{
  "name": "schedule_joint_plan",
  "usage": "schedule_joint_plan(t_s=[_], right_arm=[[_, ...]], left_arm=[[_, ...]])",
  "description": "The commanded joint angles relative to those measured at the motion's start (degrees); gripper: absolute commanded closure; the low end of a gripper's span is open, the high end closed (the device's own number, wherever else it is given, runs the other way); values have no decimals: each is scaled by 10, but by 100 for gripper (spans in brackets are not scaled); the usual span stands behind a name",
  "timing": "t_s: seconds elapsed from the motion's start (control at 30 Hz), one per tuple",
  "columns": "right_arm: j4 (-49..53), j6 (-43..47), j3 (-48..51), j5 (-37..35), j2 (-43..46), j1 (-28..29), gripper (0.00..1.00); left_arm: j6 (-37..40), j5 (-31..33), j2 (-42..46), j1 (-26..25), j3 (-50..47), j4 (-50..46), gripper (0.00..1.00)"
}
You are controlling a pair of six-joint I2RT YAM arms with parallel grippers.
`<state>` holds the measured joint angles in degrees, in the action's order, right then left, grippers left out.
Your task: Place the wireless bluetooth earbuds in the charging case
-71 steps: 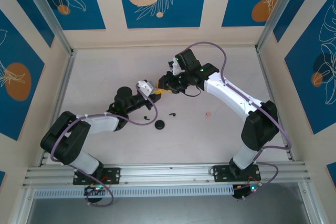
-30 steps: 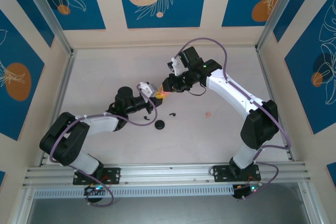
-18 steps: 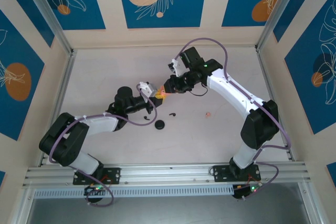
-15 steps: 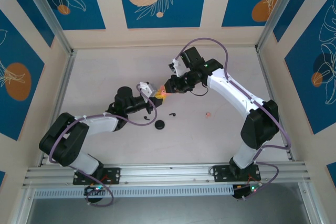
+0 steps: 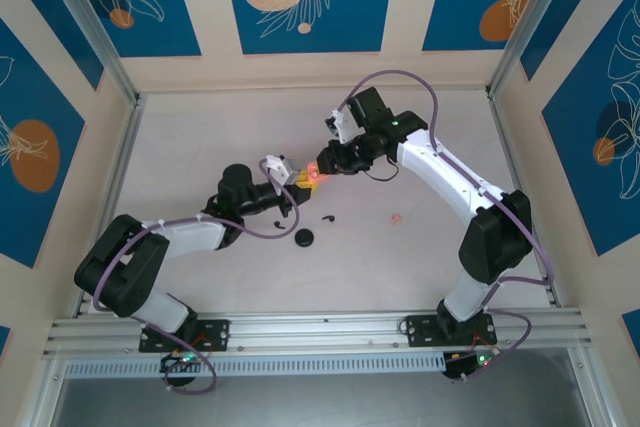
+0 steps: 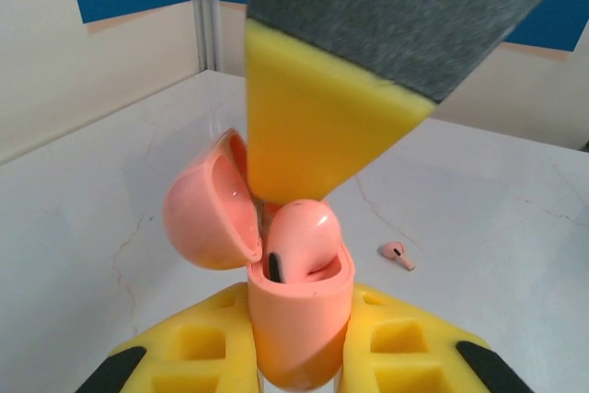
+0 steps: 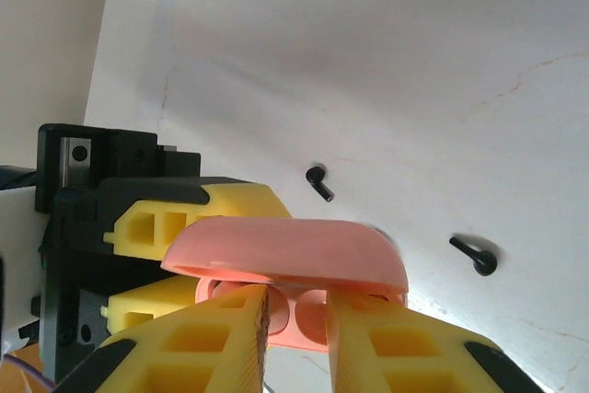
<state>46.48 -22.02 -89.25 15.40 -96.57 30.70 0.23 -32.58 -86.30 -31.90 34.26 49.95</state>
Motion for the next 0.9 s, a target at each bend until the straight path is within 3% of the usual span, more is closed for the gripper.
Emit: schedule_joint_plan(t_s=[0.0, 0.23, 0.47, 0.6, 0.87], right_arm=[[-14, 1, 2, -3, 17, -4, 74], [-36, -4, 23, 14, 52, -13, 71], [-35, -30, 65, 48, 102, -56, 70], [18, -30, 76, 58, 103, -93, 70], [132, -18, 110, 3, 73, -170, 68]], left_arm=[[-10, -27, 16, -4, 15, 33, 88], [-11, -25, 16, -4, 10, 37, 88], [4, -20, 17, -4, 2, 27, 88], [20, -17, 24, -4, -7, 19, 88], [49, -13, 36, -4, -11, -18, 88]])
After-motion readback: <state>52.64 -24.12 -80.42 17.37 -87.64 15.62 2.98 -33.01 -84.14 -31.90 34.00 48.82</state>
